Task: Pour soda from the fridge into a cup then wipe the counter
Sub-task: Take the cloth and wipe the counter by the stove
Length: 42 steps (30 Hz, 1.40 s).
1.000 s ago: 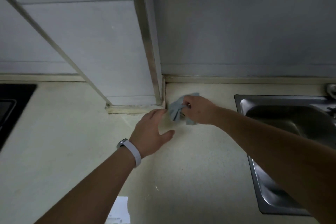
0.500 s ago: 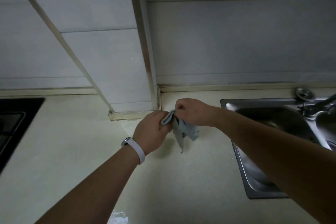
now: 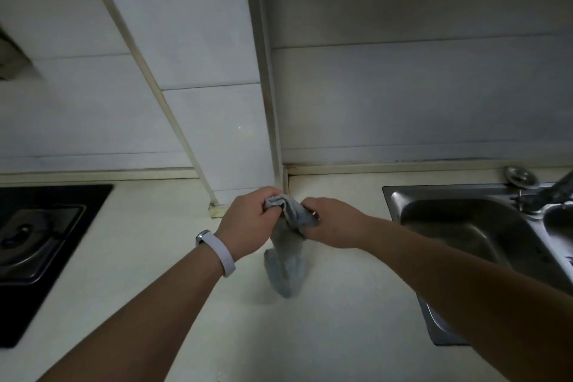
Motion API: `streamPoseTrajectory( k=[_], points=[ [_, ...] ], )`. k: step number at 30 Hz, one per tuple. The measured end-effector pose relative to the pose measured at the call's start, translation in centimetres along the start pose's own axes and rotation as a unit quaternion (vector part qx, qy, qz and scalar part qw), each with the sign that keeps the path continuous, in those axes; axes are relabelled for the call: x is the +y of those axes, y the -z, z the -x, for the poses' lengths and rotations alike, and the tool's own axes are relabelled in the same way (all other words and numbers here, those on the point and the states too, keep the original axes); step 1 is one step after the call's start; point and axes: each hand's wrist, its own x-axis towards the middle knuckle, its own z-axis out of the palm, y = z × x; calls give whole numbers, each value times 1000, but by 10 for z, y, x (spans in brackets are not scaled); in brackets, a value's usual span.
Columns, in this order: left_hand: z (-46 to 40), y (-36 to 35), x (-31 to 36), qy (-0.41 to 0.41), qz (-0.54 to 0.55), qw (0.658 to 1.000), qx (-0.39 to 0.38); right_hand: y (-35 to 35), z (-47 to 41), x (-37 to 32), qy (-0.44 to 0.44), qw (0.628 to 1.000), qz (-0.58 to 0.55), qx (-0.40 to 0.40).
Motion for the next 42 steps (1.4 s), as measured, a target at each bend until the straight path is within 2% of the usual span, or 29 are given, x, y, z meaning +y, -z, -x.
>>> streamPoseTrajectory(
  k=[4,8,15,18,23,28,38,42],
  points=[
    [9,13,-7,17,-9,1000,2,-20,-8,-25,26,998,-49,4],
    [15,29,-10,5,-14,1000,5,-32,-15,-47,34,995,-73,55],
    [29,65,-25,17,-6,999,37,-21,-24,-58,18,995,-17,93],
    [39,75,-36,25,8,1000,8,-8,-20,-61,45,997,-6,55],
    [47,86,-48,6,16,997,-78,6,-9,-73,51,996,25,-72],
    [32,83,-54,37,80,991,-101,11,-13,-71,37,996,10,-86],
    [-15,28,-92,67,-32,995,-65,-25,-65,-14,-5,997,74,-6],
    [-17,0,-109,71,-100,988,-92,-46,-76,11,-36,993,114,-14]
  ],
)
